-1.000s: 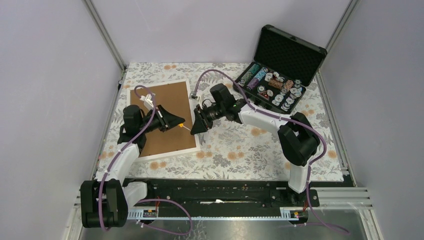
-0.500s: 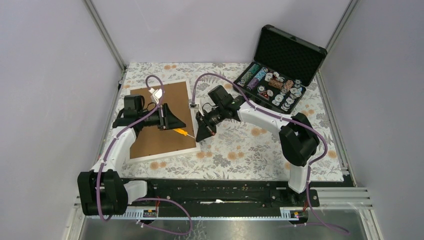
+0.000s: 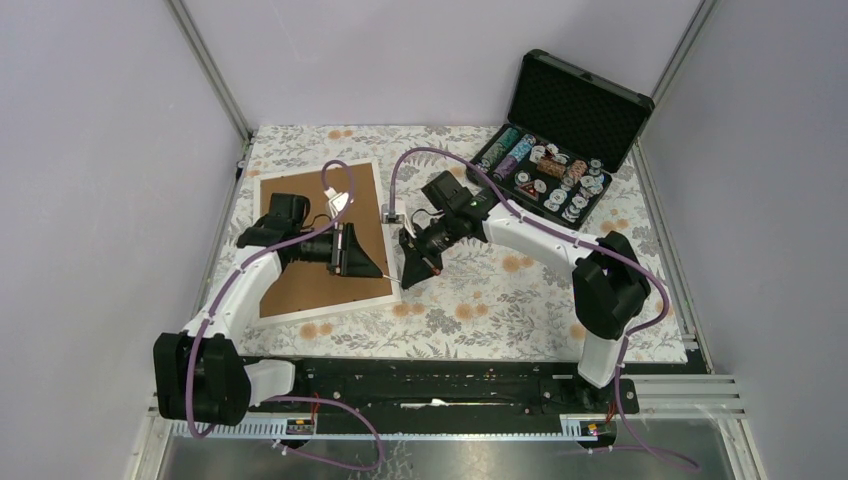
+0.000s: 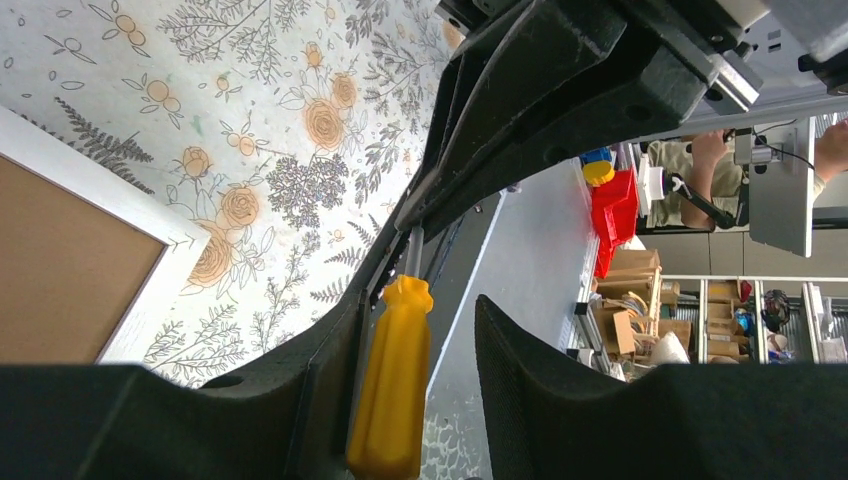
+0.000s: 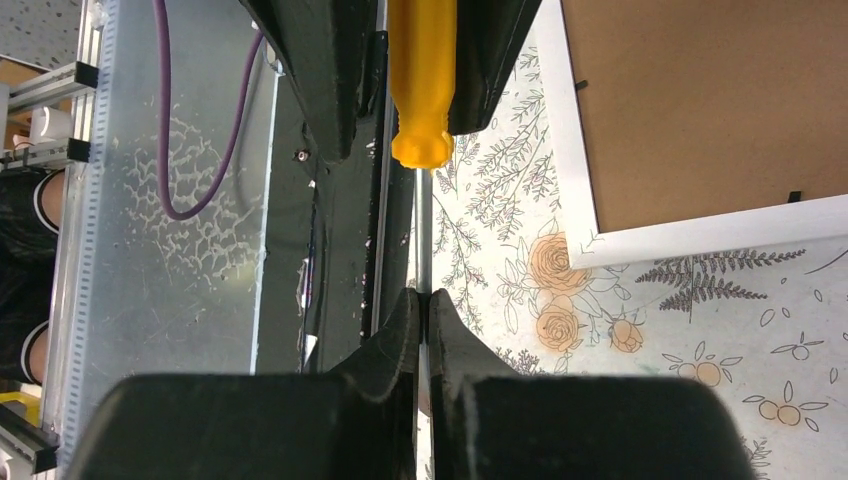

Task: Take the photo out of the frame
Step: Adjust the screwdriver.

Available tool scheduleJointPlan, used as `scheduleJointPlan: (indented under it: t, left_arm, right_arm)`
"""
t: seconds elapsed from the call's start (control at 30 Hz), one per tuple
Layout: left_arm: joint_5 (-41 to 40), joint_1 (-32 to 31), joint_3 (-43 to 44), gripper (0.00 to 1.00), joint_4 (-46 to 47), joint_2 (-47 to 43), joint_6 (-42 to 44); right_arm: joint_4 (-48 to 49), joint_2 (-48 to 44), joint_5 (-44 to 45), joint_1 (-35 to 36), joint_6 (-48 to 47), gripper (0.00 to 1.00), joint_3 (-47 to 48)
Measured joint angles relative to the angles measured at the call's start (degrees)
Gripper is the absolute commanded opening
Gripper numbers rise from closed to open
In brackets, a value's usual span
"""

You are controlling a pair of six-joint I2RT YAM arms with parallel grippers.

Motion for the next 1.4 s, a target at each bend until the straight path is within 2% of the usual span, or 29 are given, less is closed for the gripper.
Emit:
scheduleJointPlan:
  t: [0.2, 0.5, 0.53, 0.63, 0.7, 0.77, 0.8, 0.87, 0.9, 0.97, 1.03, 1.17, 1.27, 1.4]
  left_arm:
    - [0.28, -0.44, 0.0, 0.32, -0.96, 0.52, 0.44]
    - [1.09, -1.07, 0.0, 0.31, -1.53, 2.12, 0.57]
    - [1.25, -1.14, 0.0, 0.28, -1.53, 2.14, 0.57]
    - [1.49, -1.2, -0.02, 0.08, -1.62, 2.19, 0.61]
    - [1.81, -1.25, -0.02, 0.0, -1.66, 2.25, 0.61]
    - [2.12, -1.25, -0.02, 0.0, -1.64, 2.51, 0.46]
    - [2.32, -1.14, -0.04, 0.0, -1.38, 2.64, 0.31]
    - [2.67, -0.63, -0.57, 0.0, 0.35, 2.62, -1.03]
    - [2.67, -0.15, -1.18, 0.0, 1.64, 2.49, -2.01]
    - [2.23, 1.55, -3.32, 0.0, 4.59, 1.75, -4.72]
    - [1.14, 4.44, -5.07, 0.0, 6.4, 1.07, -7.21]
    - [-1.73, 11.65, -5.6, 0.0, 8.76, 1.09, -10.25]
    - [-3.63, 17.33, -5.62, 0.0, 10.43, 2.12, -11.67]
    - [-6.34, 22.4, -5.62, 0.0, 12.09, 5.7, -12.37]
  right_arm:
    - [-1.22, -0.22, 0.74, 0.02, -1.99, 0.0, 0.02]
    - [-4.09, -0.28, 1.53, 0.57, -5.07, 0.0, 0.59]
    - [-4.39, -0.28, 1.7, 0.7, -5.38, 0.0, 0.72]
    - [-4.98, -0.28, 1.9, 0.98, -6.12, 0.0, 0.94]
    - [-5.44, -0.28, 2.32, 1.09, -6.49, 0.0, 1.2]
    - [-6.12, -0.28, 2.69, 1.11, -6.54, 0.12, 1.66]
    - [-6.36, -0.28, 2.99, 1.11, -6.51, 0.26, 1.92]
    - [-6.95, -0.24, 3.96, 1.11, -6.03, 0.65, 2.73]
    - [-7.02, -0.15, 4.17, 1.09, -5.07, 0.76, 3.26]
    - [-6.43, 0.26, 4.57, 0.79, -3.58, 0.92, 4.98]
    - [-4.28, 0.35, 4.48, 0.02, -0.92, 0.96, 5.7]
    - [3.65, 0.35, 4.15, -4.94, 7.48, 0.96, 4.5]
    - [11.1, 0.35, 5.44, -8.72, 15.17, 0.93, 0.76]
    - [17.7, 2.36, 6.88, -9.42, 23.93, 0.89, -3.67]
